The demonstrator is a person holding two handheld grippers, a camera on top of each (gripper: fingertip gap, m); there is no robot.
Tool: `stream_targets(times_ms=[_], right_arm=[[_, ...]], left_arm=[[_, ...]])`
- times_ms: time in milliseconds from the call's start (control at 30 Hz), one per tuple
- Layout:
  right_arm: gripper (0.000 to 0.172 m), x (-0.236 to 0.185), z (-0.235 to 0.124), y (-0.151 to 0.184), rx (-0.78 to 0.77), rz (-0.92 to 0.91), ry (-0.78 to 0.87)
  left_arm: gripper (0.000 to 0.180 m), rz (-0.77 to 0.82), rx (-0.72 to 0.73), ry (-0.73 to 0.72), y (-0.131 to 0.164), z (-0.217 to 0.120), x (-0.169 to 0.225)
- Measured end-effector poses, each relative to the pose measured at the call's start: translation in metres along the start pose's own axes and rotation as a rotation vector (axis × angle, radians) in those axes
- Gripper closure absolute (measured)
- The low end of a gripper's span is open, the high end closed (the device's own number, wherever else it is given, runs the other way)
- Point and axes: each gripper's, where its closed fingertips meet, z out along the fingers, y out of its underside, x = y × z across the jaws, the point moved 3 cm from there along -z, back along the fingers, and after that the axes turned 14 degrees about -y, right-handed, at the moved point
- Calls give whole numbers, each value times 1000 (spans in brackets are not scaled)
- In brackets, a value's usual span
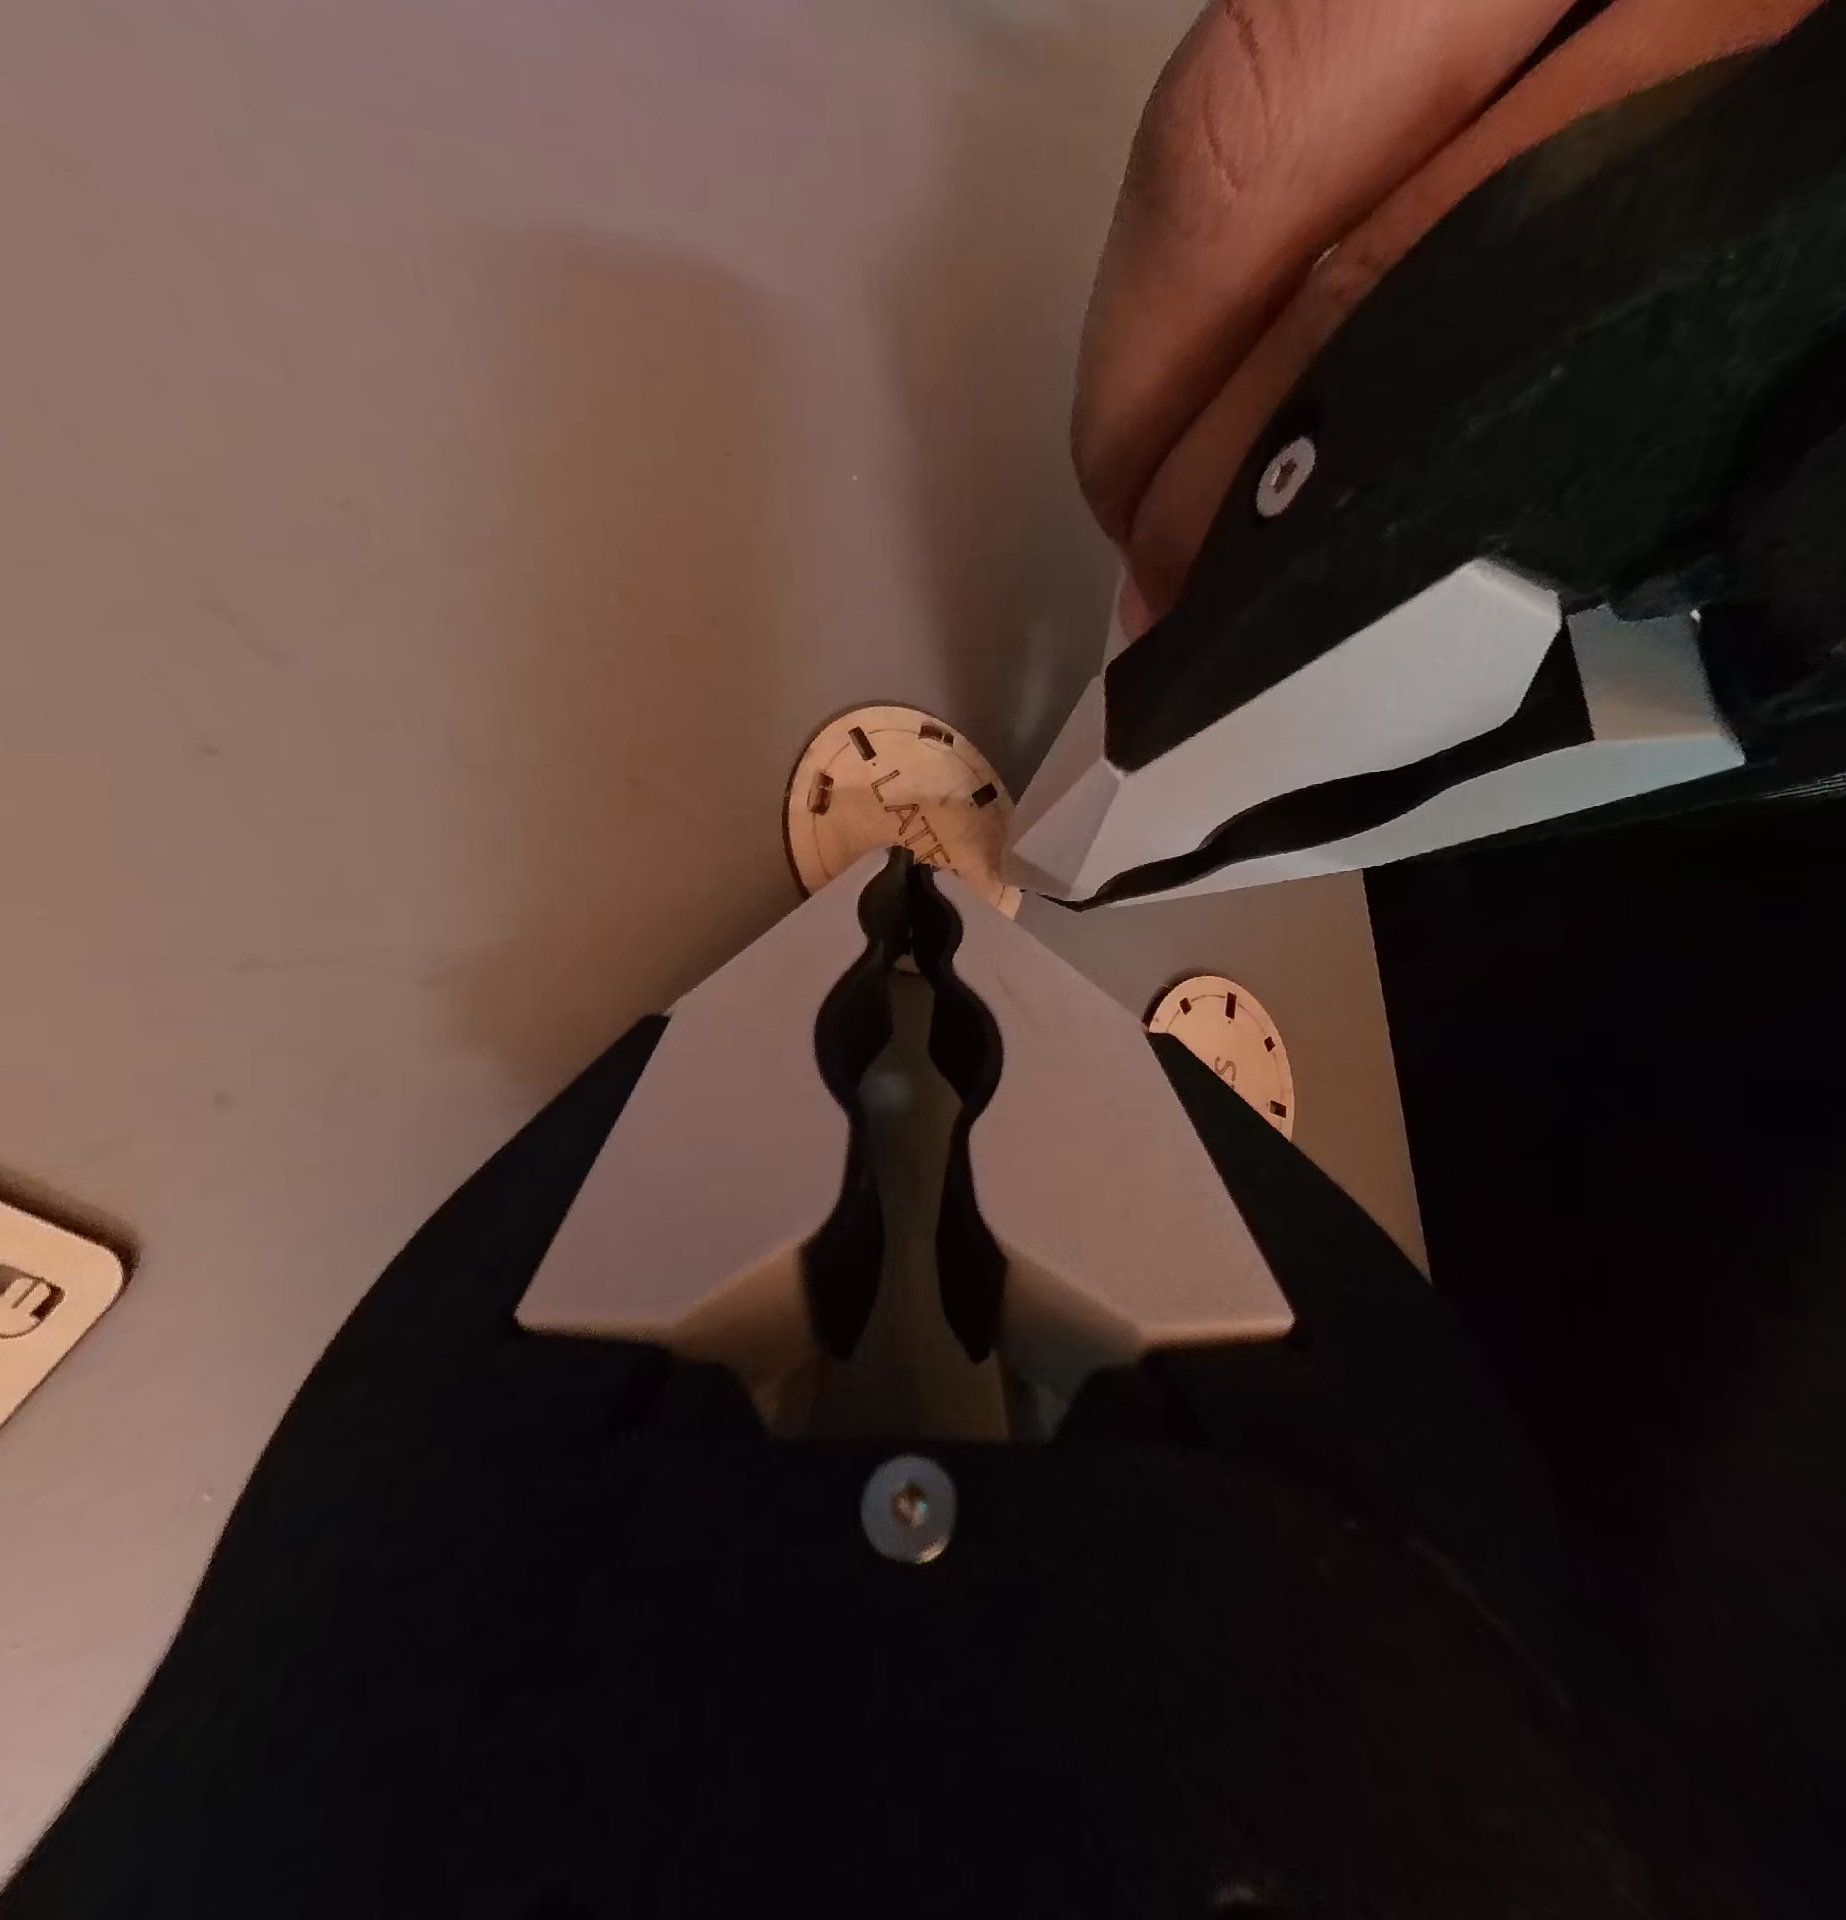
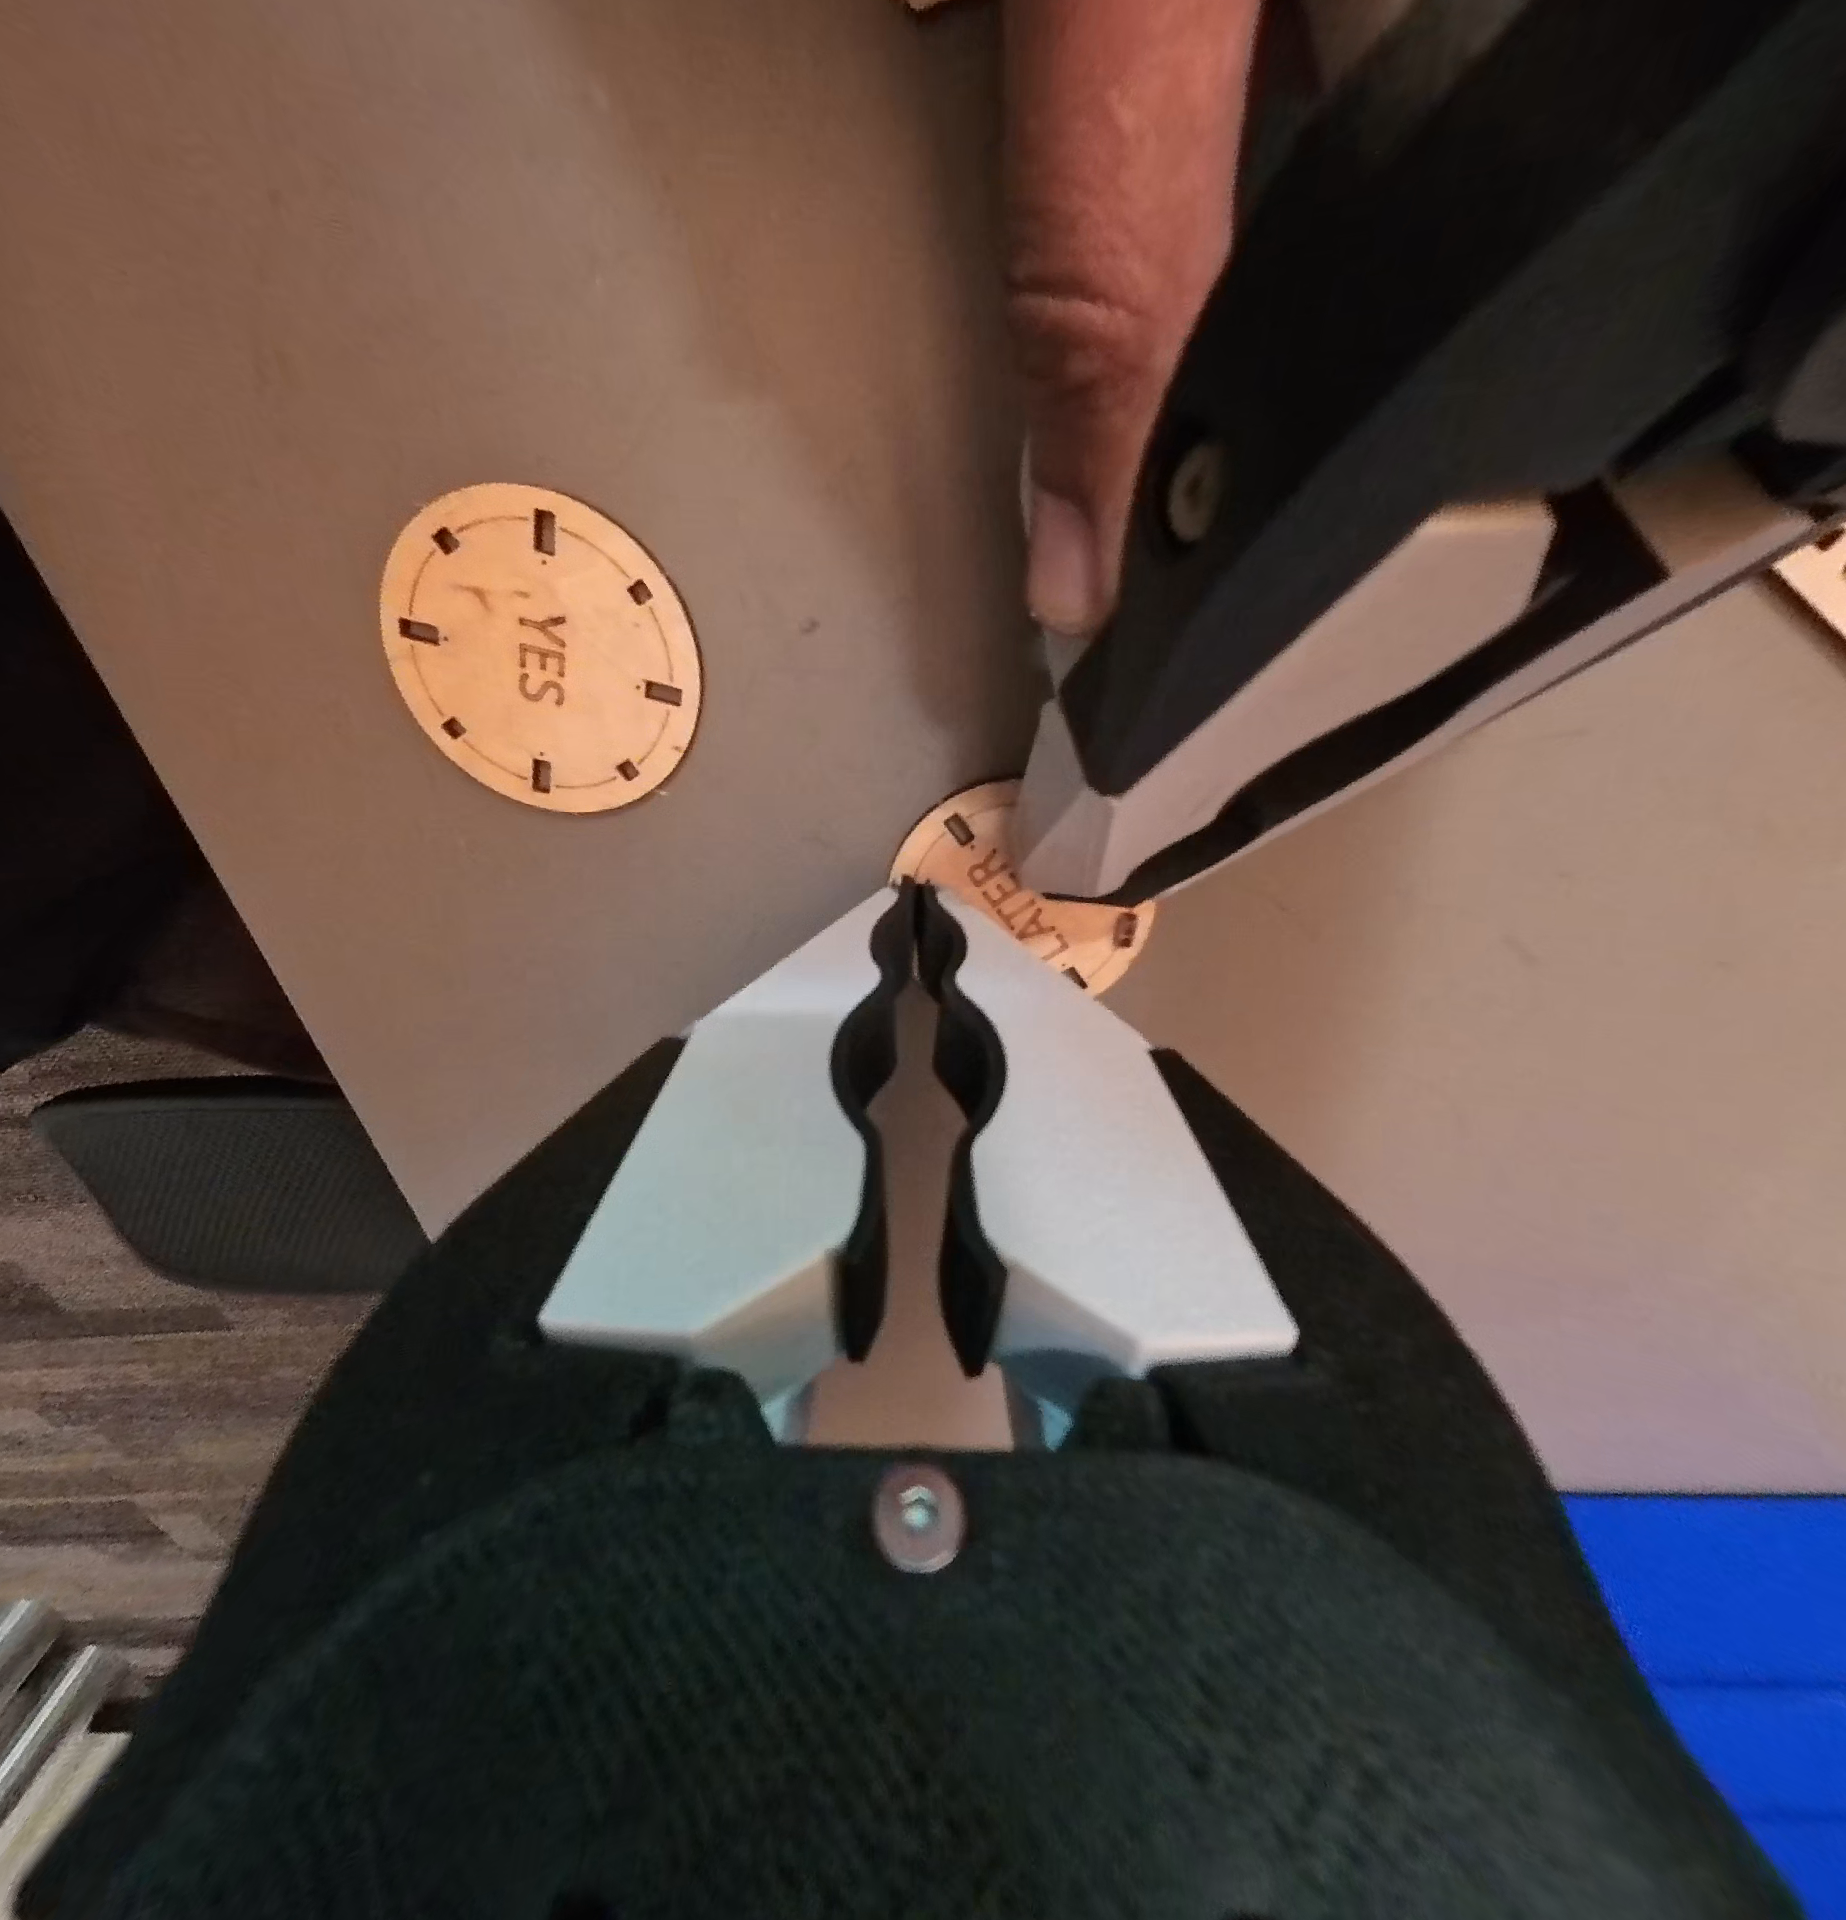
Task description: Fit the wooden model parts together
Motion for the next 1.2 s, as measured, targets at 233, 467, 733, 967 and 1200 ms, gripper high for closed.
stream_targets(times_ms=[233, 467, 733, 967, 1200], right_arm=[[172, -8, 6, -6, -47, -86, 112], [169, 4, -34, -2, 324, 131, 229], [124, 3, -9, 21, 503, 398, 246], [107, 7, 5, 12, 713, 455, 267], [120, 6, 7, 5, 893, 483, 369]], left_arm=[[180, 0, 2, 8, 0, 0, 0], [179, -16, 4, 31, 0, 0, 0], [179, -14, 3, 29, 0, 0, 0], [180, -15, 1, 37, 0, 0, 1], [180, -46, 296, 219, -37, -45, 14]])
